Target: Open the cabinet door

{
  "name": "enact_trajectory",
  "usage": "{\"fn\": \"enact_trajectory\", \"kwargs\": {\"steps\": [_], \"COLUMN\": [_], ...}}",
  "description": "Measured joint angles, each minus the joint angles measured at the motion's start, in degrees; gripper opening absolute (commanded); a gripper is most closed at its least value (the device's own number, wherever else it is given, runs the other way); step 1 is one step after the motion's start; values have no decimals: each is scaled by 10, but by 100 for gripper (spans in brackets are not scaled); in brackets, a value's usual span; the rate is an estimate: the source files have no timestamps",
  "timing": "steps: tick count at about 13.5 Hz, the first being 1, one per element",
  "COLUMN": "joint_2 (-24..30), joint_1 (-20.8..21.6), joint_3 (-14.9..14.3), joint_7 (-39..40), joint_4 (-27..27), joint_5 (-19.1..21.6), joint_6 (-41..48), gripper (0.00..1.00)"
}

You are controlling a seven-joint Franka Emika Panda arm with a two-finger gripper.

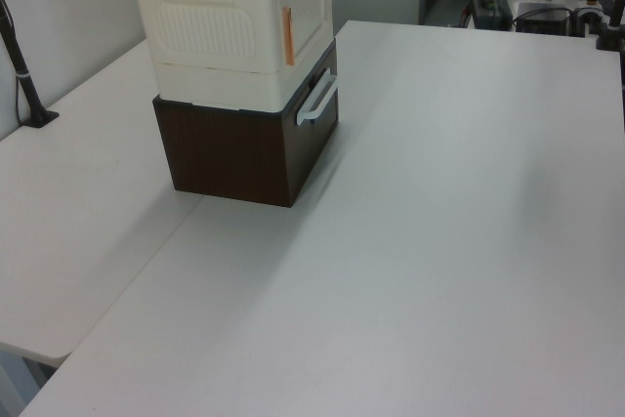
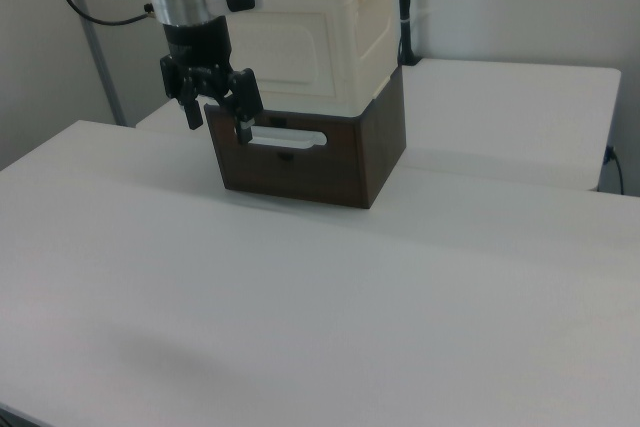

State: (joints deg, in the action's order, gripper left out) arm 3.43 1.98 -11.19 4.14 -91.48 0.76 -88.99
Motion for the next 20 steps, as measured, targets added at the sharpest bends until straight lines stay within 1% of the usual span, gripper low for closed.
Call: {"fn": "enact_trajectory", "kwargs": {"steps": [7,16,20], "joint_2": [0,0,-4], "joint_1": [-10,-10,-10], "joint_3": [0,1,3], "joint_7": [24,9,9], "joint_4": [0,0,0], "joint_5": [0,1,15], "joint_6": [0,0,-1], "gripper": [100,100,100]}}
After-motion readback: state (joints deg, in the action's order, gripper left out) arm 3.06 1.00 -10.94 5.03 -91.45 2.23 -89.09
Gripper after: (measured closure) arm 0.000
